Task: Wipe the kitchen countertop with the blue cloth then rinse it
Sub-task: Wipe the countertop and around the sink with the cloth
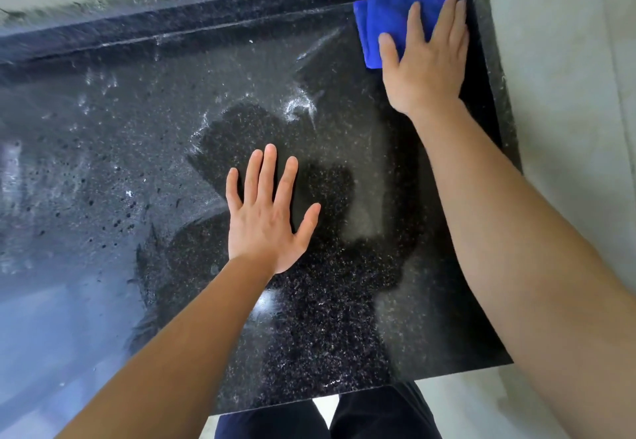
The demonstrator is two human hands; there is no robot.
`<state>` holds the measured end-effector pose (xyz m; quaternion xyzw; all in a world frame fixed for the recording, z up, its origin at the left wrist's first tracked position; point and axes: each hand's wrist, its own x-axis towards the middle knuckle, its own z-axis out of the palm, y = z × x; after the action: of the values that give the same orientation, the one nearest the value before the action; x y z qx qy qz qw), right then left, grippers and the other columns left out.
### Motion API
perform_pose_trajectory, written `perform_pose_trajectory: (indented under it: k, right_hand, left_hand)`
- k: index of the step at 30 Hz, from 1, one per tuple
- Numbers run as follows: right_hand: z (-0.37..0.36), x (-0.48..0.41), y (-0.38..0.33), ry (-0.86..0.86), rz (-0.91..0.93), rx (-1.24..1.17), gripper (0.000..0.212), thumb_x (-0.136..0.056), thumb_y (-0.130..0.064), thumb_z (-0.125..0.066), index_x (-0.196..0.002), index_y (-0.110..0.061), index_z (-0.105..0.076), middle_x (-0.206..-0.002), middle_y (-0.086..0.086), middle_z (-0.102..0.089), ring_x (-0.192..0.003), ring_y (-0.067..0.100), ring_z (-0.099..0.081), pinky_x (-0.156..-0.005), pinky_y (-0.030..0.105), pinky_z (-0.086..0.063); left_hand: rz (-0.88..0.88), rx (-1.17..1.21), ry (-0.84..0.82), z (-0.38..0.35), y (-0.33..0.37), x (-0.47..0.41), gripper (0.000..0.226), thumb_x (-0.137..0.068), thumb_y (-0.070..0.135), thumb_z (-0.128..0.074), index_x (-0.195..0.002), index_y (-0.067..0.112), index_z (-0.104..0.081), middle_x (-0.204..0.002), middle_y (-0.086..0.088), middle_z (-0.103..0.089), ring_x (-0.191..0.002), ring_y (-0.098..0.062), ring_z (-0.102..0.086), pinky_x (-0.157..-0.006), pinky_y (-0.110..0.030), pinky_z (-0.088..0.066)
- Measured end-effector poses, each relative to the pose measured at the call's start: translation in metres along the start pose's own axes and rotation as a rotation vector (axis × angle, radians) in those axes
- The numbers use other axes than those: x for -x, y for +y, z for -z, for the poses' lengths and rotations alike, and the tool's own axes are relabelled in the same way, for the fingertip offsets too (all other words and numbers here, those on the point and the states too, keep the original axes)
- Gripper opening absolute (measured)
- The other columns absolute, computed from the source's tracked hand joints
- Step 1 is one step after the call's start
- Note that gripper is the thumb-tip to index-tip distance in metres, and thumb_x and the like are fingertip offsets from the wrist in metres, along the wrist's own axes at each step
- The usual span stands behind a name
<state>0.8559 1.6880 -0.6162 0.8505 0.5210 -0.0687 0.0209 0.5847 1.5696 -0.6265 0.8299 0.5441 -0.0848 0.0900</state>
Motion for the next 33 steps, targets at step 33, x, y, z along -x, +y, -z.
perform_pose_trajectory:
  k: [33]
  right_hand:
    - [-0.024, 0.105, -0.024, -0.024, 0.342, -0.075, 0.065, -0.102, -0.057, -0.022, -0.158, -0.025, -0.017, -0.166, 0.014, -0.003, -0.152, 0.031, -0.007, -0.121, 0.047, -0.008]
  left_hand:
    - [-0.073, 0.063, 0.107, -0.006, -0.009, 0.003, 0.078, -0.098, 0.064, -0.028, -0.157, 0.014, -0.020, -0.166, -0.012, -0.009, -0.153, -0.027, -0.004, -0.122, -0.053, -0.003]
